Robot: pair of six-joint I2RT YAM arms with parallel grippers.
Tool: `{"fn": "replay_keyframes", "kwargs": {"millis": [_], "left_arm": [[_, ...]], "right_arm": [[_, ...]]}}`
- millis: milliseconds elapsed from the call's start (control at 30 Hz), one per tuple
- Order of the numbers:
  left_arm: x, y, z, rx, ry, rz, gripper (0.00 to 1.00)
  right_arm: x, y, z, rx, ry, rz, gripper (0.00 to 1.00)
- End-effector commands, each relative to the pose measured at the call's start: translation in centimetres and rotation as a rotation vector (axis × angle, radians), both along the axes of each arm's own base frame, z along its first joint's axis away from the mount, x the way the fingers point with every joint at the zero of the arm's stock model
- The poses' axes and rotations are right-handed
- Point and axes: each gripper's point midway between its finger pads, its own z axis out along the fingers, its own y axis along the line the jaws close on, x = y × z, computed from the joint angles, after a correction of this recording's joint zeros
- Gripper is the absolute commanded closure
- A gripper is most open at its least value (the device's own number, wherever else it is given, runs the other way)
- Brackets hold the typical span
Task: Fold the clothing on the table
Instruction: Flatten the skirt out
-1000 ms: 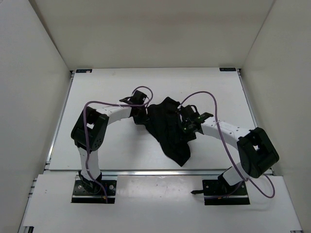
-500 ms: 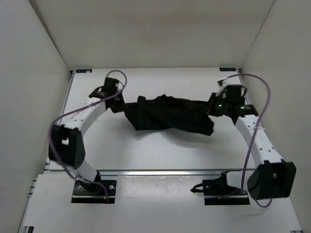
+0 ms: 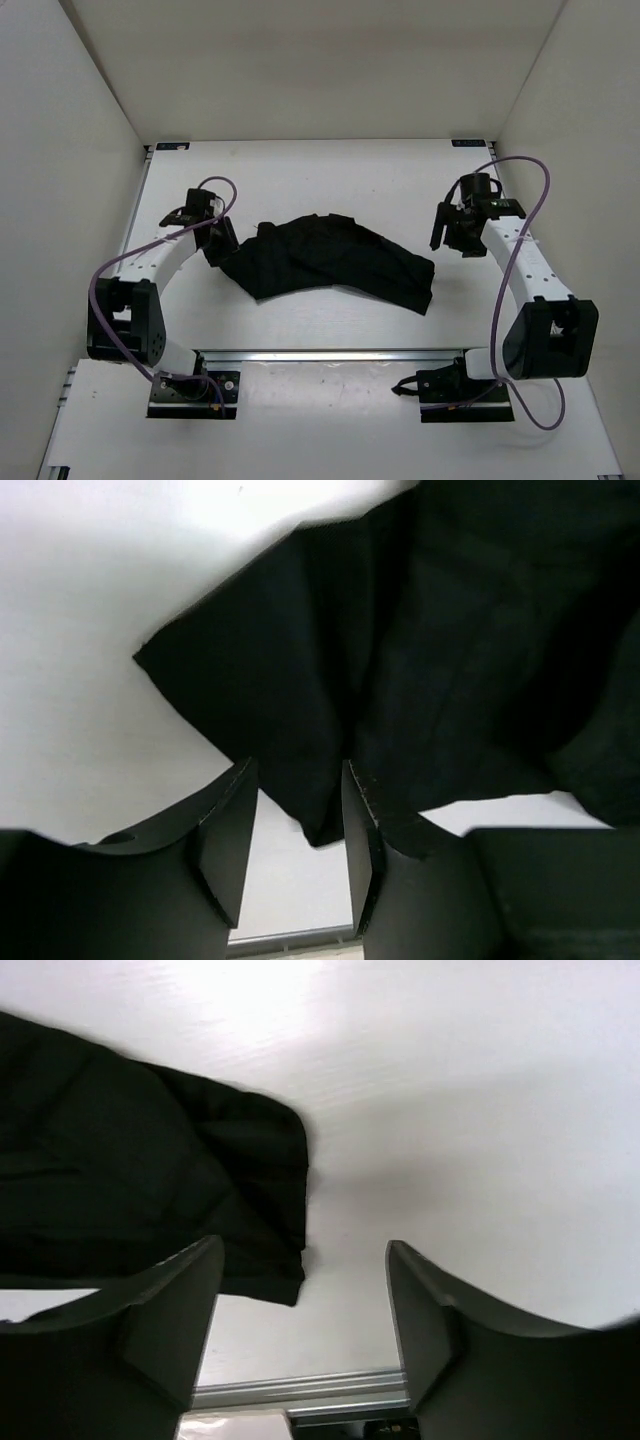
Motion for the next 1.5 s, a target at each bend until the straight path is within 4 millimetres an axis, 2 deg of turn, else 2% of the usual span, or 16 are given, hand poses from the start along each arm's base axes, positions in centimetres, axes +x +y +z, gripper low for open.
{"fn": "replay_keyframes", "kwargs": {"millis": [0,167,300,433,600,833,933,967,1000,1033,1133,1267,1300,1333,1367,1467], "left_arm": [[0.5,-0.5,1.7,-0.067,-0.058,-0.011,0.49],[2.6,-1.9,4.0,-0.136,-0.133,0.041,0.43],[5.0,-4.4,2.4,-0.172,-0.086,0.06,0.42],[7.4,-5.4,-0.5,-0.154,-0.053,0.093,0.42],[10.9,-5.4,-1.6,-0.065,-0.055,0.125,0.4],[13.2,-7.2,-3.6,-0.057,0.004,0.088,0.37],[13.4,-8.1,-4.9,-0.063,0.047,0.05,0.4],[13.6,-8.5,-5.6,-0.068,0.065,0.044,0.44],[13.6,-9.1,-6.0,-0.076,0.07,0.021,0.72],[13.5,-9.5,-6.1,-0.078,0.078,0.0,1.0],[13.4,-10.1,-5.6,-0.115,0.074,-0.005,1.0],[15.0,-9.8,-0.2,-0.204,-0.033,0.013,1.0],[15.8,-9.3,2.5,-0.229,-0.09,0.013,1.0],[16.0,-8.4,3.6,-0.253,-0.105,0.026,1.0],[15.7,-8.2,7.4,-0.29,-0.18,0.016,1.0],[14.5,-6.6,11.9,-0.36,-0.273,0.046,1.0]], "right_arm": [[1.5,1.8,3.7,-0.018,-0.137,0.073,0.39],[2.1,15.0,5.2,0.25,-0.239,0.361,0.48],[1.4,24.7,2.4,0.289,-0.184,0.573,0.39],[2.9,29.2,-0.2,0.217,-0.169,0.671,0.32],[4.0,32.6,-1.6,0.201,-0.157,0.738,0.3],[4.3,34.4,-6.4,0.089,-0.06,0.795,0.3],[3.7,34.8,-7.5,0.112,-0.017,0.814,0.5],[3.4,35.1,-8.0,0.118,-0.007,0.817,0.83],[3.3,35.0,-8.0,0.117,-0.003,0.819,0.98],[3.8,34.4,-8.2,0.11,-0.001,0.804,1.0],[4.4,33.2,-6.7,0.112,-0.02,0.779,1.0],[6.3,30.6,0.4,0.132,-0.176,0.717,1.0],[7.1,29.5,1.6,0.146,-0.205,0.693,1.0],[7.6,28.3,4.5,0.184,-0.267,0.678,1.0],[7.1,26.7,8.0,0.244,-0.344,0.657,1.0],[6.9,22.4,13.4,0.342,-0.478,0.592,1.0]]}}
